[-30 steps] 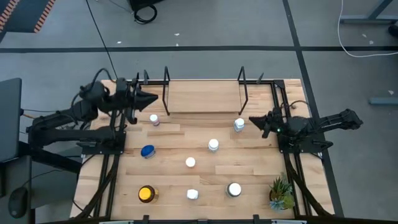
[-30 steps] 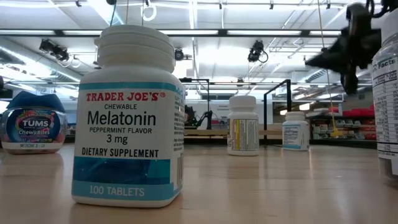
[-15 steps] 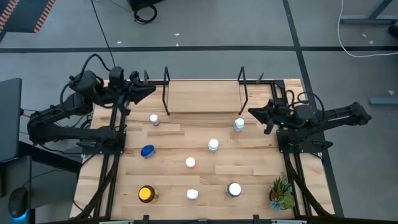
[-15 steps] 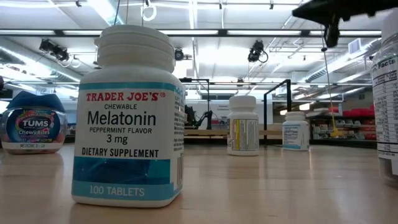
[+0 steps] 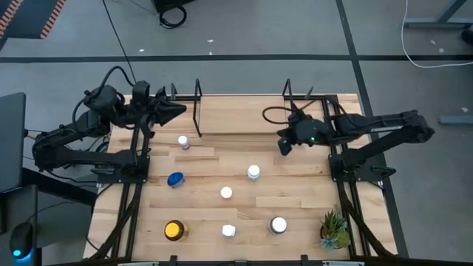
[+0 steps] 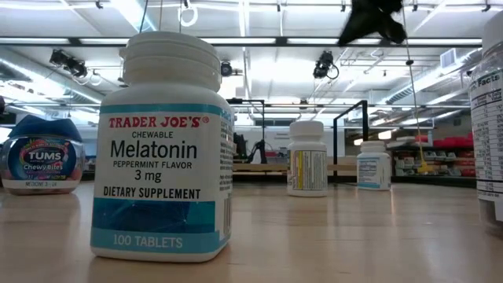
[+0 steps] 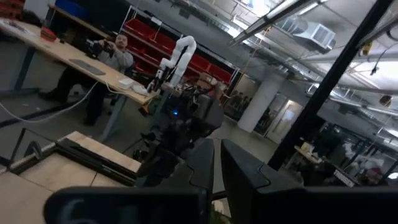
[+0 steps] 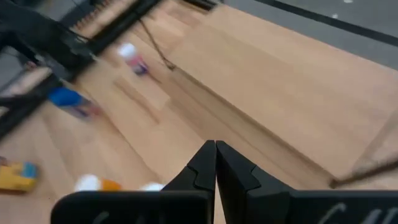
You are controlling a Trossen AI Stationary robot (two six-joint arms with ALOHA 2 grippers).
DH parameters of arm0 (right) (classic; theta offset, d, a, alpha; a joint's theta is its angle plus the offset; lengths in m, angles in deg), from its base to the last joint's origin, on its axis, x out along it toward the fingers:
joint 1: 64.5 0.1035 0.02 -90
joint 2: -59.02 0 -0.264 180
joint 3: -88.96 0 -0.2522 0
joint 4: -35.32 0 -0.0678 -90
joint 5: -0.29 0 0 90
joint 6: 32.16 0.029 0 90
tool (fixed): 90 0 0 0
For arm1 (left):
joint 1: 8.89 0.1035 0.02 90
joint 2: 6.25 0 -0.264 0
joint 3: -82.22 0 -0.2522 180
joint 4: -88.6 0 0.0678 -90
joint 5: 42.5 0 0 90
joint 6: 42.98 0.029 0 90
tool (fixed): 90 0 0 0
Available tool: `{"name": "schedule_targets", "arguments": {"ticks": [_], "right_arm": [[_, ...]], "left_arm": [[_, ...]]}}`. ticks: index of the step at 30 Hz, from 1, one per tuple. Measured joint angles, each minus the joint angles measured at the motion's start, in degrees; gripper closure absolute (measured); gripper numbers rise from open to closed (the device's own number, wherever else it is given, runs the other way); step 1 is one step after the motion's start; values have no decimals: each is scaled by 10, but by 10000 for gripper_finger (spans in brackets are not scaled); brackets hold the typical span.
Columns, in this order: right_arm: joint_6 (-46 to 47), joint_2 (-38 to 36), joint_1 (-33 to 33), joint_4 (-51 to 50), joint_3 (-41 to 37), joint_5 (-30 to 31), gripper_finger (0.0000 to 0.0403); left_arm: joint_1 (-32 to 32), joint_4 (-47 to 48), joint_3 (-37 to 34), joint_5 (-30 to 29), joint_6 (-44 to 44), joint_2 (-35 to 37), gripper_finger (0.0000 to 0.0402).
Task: Pick and place medicine bottles onto shelf by color
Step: Put the pink pill bottle on the shelf
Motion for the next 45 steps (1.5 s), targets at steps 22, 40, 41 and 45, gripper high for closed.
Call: {"name": "schedule_targets", "arguments": {"ticks": [22, 40, 41, 45], "right_arm": [[-160, 71, 0, -49, 137, -6, 386], [-78, 72, -22, -207, 137, -86, 267], [-71, 72, -22, -214, 137, -87, 255], [-39, 72, -22, -240, 137, -89, 211]], "left_arm": [[1, -12, 0, -67, 108, -21, 360], [40, 413, 0, -104, 137, -25, 178], [40, 428, 0, -104, 142, -25, 169], [40, 492, 0, -104, 158, -33, 143]]}}
